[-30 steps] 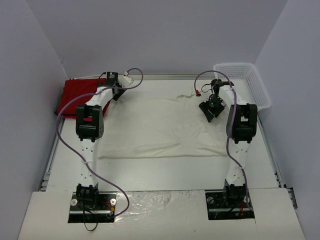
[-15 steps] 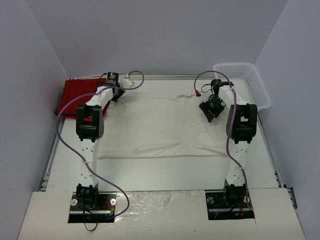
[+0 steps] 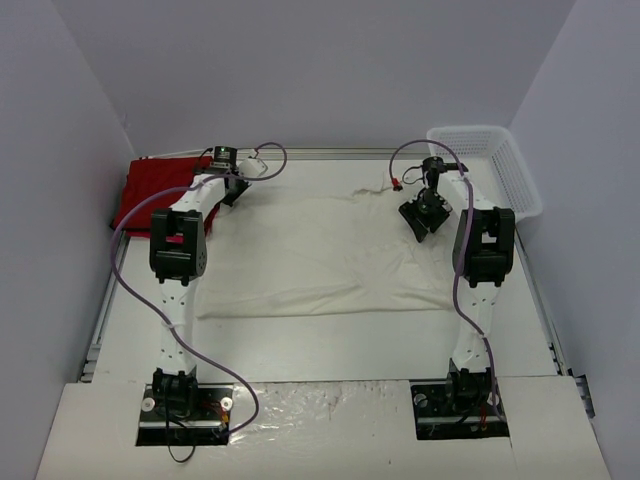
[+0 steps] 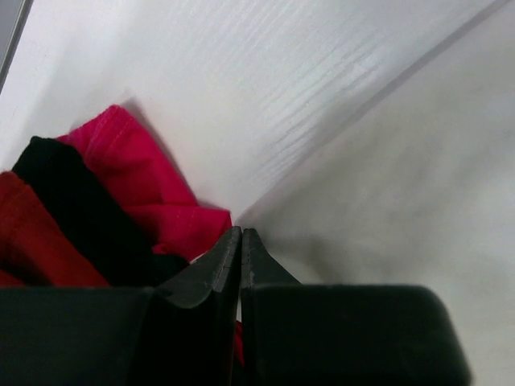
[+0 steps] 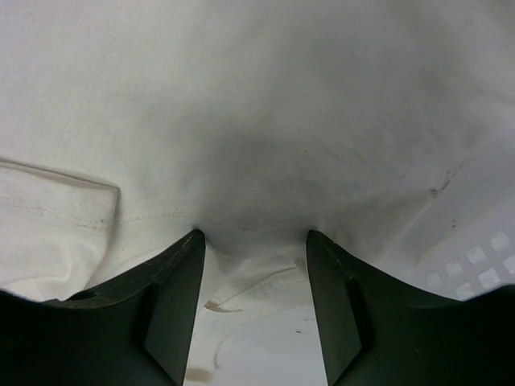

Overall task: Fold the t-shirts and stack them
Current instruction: Fold the flattened tshirt in 1/3 of the way, then grap the side of the flattened tshirt furthest away from the robot with both arms

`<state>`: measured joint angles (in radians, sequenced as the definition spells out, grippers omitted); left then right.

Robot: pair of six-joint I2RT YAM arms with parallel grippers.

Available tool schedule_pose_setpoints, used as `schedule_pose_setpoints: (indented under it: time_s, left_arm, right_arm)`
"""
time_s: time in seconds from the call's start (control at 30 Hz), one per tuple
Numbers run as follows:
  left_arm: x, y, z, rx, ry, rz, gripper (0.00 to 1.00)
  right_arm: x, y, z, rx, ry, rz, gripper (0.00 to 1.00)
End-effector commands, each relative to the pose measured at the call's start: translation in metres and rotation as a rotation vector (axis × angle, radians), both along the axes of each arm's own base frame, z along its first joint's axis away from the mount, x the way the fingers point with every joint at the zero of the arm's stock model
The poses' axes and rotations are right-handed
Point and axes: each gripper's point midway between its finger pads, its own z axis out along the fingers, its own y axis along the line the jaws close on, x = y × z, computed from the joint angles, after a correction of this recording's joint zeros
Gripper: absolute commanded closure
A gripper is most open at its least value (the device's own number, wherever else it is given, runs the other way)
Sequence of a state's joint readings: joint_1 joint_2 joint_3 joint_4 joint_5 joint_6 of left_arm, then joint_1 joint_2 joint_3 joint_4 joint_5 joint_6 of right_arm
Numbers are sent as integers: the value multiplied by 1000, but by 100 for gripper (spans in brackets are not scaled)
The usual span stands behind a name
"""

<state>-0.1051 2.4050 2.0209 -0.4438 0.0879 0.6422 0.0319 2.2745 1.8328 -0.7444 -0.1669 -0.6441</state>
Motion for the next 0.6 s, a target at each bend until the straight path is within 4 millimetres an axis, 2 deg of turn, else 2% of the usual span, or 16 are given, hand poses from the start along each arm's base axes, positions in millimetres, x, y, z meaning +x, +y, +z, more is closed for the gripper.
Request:
schedule_pose_setpoints:
  time_s: [0.0,0.17,0.27,0.33,0.43,0.57]
  left_arm:
    - [1,0,49,-11,-99,52,97]
    - [7,3,70,-21,-171,103,98]
    - [6,0,72,-25,-171,97,98]
    - [4,-2,74,-21,-173,95,97]
    - [3,-4,76,-17,-176,84,98]
    - [5,-6,76,-13,-181,78,98]
  right_arm:
    - [25,-11,28,-29,-136,-54,51]
    - [62,-5,54,8,-275,-99,52]
    - [76,1,66,32,-317,-105,51]
    - [75,9,73,52,-322,-94,47]
    - [65,18,72,52,-306,-50,45]
    - [68,19,62,49,-294,-46,47]
